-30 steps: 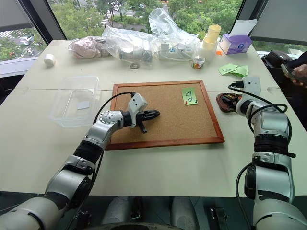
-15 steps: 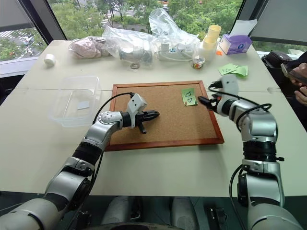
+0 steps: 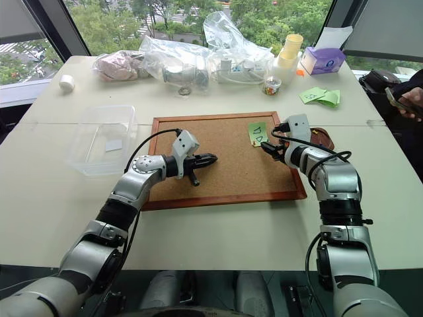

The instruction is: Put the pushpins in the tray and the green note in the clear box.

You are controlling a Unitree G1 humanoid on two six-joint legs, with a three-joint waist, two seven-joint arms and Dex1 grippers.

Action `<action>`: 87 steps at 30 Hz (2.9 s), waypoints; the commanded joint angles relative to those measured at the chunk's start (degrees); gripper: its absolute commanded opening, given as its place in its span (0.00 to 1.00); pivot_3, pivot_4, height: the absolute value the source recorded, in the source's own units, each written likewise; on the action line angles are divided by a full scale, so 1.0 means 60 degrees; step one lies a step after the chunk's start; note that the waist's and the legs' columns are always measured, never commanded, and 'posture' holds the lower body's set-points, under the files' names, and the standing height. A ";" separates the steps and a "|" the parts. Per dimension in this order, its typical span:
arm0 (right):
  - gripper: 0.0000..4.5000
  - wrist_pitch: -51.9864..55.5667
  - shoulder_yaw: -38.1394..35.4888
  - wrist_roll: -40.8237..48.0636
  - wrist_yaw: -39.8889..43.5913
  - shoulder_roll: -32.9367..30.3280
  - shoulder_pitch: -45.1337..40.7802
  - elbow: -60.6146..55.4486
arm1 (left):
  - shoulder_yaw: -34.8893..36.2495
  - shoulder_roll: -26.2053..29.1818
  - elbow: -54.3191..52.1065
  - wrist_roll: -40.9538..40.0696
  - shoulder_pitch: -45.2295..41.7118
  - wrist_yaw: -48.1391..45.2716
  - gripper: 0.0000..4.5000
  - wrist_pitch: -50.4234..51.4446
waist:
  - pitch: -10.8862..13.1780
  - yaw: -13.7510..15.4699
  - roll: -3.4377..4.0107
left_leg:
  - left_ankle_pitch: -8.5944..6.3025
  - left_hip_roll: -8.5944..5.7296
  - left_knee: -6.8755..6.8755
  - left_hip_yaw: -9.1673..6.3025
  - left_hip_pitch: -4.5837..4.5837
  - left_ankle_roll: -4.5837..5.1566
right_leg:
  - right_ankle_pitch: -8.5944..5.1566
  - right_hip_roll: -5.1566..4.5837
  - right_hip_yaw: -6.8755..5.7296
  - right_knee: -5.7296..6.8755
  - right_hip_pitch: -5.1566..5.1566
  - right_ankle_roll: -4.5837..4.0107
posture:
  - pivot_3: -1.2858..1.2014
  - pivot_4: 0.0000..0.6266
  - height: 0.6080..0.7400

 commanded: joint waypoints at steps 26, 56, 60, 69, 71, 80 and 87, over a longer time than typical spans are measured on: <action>0.23 0.0054 -0.0092 -0.0046 0.0025 -0.0068 -0.0006 -0.0727 | -0.0038 0.0149 -0.0062 0.0040 0.0329 0.0023 0.00 0.0382 | 0.0000 0.0001 0.0000 | 0.0000 0.0002 0.0000 -0.0001 0.0000 0.0000 | 0.0000 0.0000 0.0000 0.0000 0.0000 0.0000 | 0.52 0.24 1.00; 0.02 0.1064 -0.0537 0.0451 -0.0198 -0.0497 -0.0269 -0.1898 | -0.0115 0.0123 0.0030 0.0078 0.0329 0.0013 0.00 0.0334 | -0.0001 0.0040 0.0001 | -0.0001 0.0001 0.0000 -0.0004 -0.0005 0.0001 | 0.0000 -0.0003 0.0000 0.0000 -0.0006 0.0000 | 0.52 0.24 1.00; 0.02 0.1132 -0.0695 0.0508 -0.0321 -0.0489 -0.0274 -0.1962 | -0.0145 0.0120 0.0019 0.0073 0.0328 -0.0030 0.00 0.0371 | -0.0001 0.0036 0.0000 | -0.0001 0.0001 0.0000 -0.0005 -0.0004 0.0001 | 0.0000 -0.0002 0.0000 0.0000 -0.0005 0.0000 | 0.52 0.24 1.00; 0.02 -0.0069 -0.1495 -0.0038 -0.0897 -0.1358 -0.0740 -0.0114 | -0.0245 0.0131 -0.0040 0.0088 0.0381 -0.0112 0.00 0.0446 | -0.0001 0.0047 0.0000 | -0.0002 -0.0002 0.0000 -0.0002 -0.0005 0.0003 | 0.0000 -0.0003 0.0000 -0.0001 -0.0004 0.0000 | 0.52 0.24 1.00; 0.02 -0.0622 -0.1684 -0.0243 -0.1028 -0.1713 -0.0846 0.0873 | -0.0250 0.0134 -0.0041 0.0072 0.0370 -0.0110 0.00 0.0450 | -0.0001 0.0050 0.0000 | -0.0002 -0.0003 -0.0001 -0.0003 -0.0005 0.0003 | 0.0000 -0.0003 0.0000 -0.0003 -0.0004 -0.0001 | 0.52 0.24 1.00; 0.02 -0.1446 -0.1891 -0.0186 -0.0696 -0.1850 -0.1155 0.2996 | -0.0227 0.0145 -0.0026 0.0048 0.0355 -0.0081 0.00 0.0440 | -0.0004 0.0005 0.0006 | 0.0001 0.0001 -0.0001 0.0005 0.0007 -0.0002 | 0.0000 -0.0002 0.0003 0.0002 0.0002 0.0000 | 0.52 0.24 1.00; 0.02 -0.1796 -0.1839 -0.0243 -0.0640 -0.1618 -0.1149 0.3560 | -0.0219 0.0152 -0.0051 0.0040 0.0389 -0.0045 0.00 0.0457 | -0.0005 0.0024 0.0007 | 0.0002 0.0001 -0.0001 0.0004 0.0006 -0.0002 | 0.0000 -0.0002 0.0003 0.0000 0.0006 0.0000 | 0.52 0.24 1.00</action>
